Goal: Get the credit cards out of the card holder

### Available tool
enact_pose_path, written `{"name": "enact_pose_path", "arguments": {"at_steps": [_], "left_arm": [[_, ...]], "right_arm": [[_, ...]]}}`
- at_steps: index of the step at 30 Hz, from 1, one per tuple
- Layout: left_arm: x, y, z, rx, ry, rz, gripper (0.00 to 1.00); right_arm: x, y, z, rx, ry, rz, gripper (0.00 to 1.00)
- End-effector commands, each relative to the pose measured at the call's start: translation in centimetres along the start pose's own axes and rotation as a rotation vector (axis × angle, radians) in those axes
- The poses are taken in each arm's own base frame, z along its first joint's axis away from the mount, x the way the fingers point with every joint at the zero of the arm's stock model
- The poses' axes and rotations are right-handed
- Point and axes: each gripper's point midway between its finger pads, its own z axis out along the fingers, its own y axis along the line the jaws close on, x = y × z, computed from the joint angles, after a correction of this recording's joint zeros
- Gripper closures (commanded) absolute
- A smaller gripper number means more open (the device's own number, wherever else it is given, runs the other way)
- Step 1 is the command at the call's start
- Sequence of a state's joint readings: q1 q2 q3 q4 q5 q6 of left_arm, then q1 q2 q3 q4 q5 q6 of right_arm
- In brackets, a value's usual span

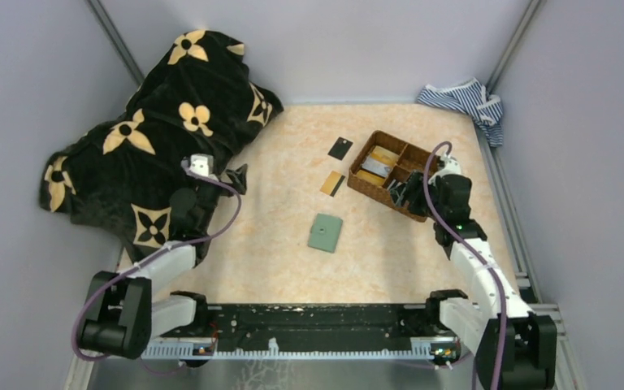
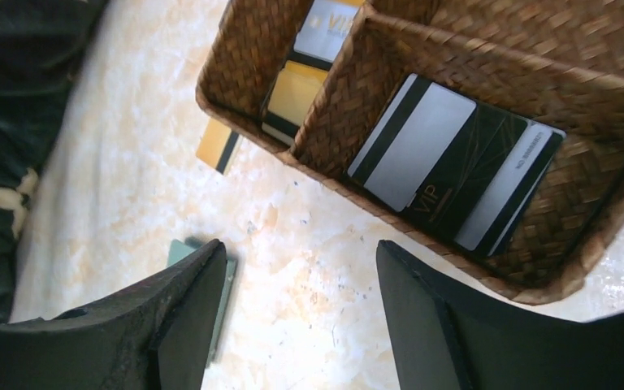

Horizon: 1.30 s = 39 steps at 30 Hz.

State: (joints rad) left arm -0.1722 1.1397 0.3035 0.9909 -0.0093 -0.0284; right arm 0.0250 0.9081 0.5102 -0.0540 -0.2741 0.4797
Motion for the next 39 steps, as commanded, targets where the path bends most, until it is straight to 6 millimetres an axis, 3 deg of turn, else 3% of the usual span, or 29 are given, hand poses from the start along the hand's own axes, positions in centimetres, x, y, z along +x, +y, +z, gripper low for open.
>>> {"name": "enact_pose_path", "arguments": {"at_steps": [1, 4, 7, 9, 12, 16, 21, 24, 31, 37, 39], "left_arm": [[4.2, -7.5, -0.8, 0.258, 0.209, -0.155, 0.00], [3.5, -8.5, -1.5, 0.084, 0.111, -0.044, 0.00], [3.1, -10.5, -1.9, 0.067, 0.089, 0.039, 0.01], [4.2, -11.7, -2.2, 0.078, 0.140, 0.070, 0.00], [6.2, -11.1, -2.8, -0.014, 0.214, 0.050, 0.00], [8.8, -9.2, -4.0, -0.167, 0.360, 0.004, 0.00], [9.0, -9.4, -5.2, -0.118, 0.361, -0.044, 0.00], [9.8, -9.3, -5.7, -0.126, 0.366, -0.069, 0.00], [11.1, -11.2, -5.1, -0.075, 0.440, -0.085, 0.00], [12.0, -11.9, -4.4, -0.076, 0.477, -0.075, 0.00], [12.4, -11.9, -4.5, -0.083, 0.487, -0.083, 0.00]], "right_arm": [[-2.8, 3.0, 1.0, -0.022, -0.049, -0.062, 0.28], [-1.7, 4.4, 2.3, -0.031, 0.007, -0.088, 0.27], [-0.7, 6.3, 3.8, -0.026, 0.040, -0.157, 0.26], [-0.4, 7.5, 5.2, -0.026, 0.062, -0.214, 0.26], [-0.6, 9.1, 7.8, -0.032, 0.109, -0.289, 0.26], [-0.5, 8.5, 11.4, 0.057, 0.168, -0.326, 0.27], [0.9, 9.9, 13.1, -0.018, 0.184, -0.296, 0.41], [2.1, 9.0, 13.9, 0.016, 0.204, -0.285, 0.50], [5.0, 6.3, 13.4, 0.073, 0.251, -0.269, 0.57], [4.5, 4.3, 10.3, 0.141, 0.191, -0.282, 0.89], [4.2, 3.9, 9.3, 0.161, 0.177, -0.295, 0.91]]}}
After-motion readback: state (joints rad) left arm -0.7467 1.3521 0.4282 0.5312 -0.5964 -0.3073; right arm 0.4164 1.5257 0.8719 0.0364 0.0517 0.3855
